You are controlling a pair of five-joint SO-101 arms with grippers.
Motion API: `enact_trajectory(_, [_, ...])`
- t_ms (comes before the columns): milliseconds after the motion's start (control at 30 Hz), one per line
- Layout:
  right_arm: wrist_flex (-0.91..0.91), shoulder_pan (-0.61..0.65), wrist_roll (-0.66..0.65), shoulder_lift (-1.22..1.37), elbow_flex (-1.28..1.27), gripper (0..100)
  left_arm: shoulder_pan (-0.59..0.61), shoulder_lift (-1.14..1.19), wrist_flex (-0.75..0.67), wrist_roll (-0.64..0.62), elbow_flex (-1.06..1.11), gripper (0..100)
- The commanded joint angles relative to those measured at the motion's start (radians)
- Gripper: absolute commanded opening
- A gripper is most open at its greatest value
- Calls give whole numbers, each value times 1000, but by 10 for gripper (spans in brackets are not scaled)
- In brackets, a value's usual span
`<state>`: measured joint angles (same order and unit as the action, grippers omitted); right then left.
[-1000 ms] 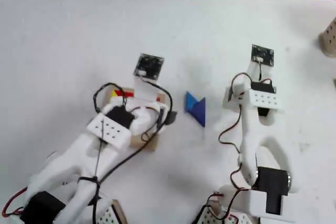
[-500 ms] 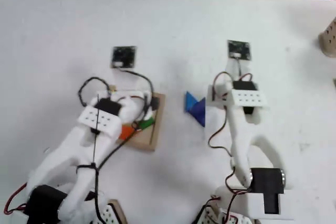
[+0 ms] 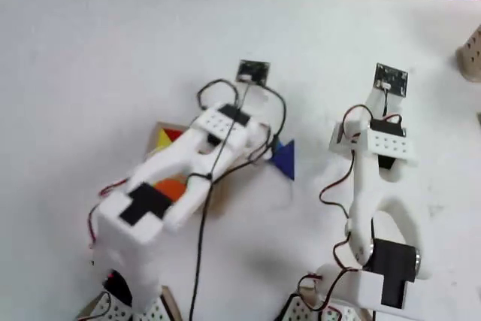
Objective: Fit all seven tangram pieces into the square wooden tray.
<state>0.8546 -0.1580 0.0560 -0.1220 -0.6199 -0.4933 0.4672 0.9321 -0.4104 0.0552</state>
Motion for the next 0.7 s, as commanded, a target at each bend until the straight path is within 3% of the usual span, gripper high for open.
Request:
enact_trajectory(0, [-16,1,-6,-35,5,105,-33,27,38,34,-114,245])
enact_trajectory(333, [-16,19,-12,-35,-8,105,-77,27,-21,83,-114,245])
enact_trajectory(500, [-15,48,-12,-35,-23,105,-47,77,-84,-15,-132,242])
enact_trajectory(667, [-16,50,-12,-35,-26,105,-45,182,60,-31,-288,241])
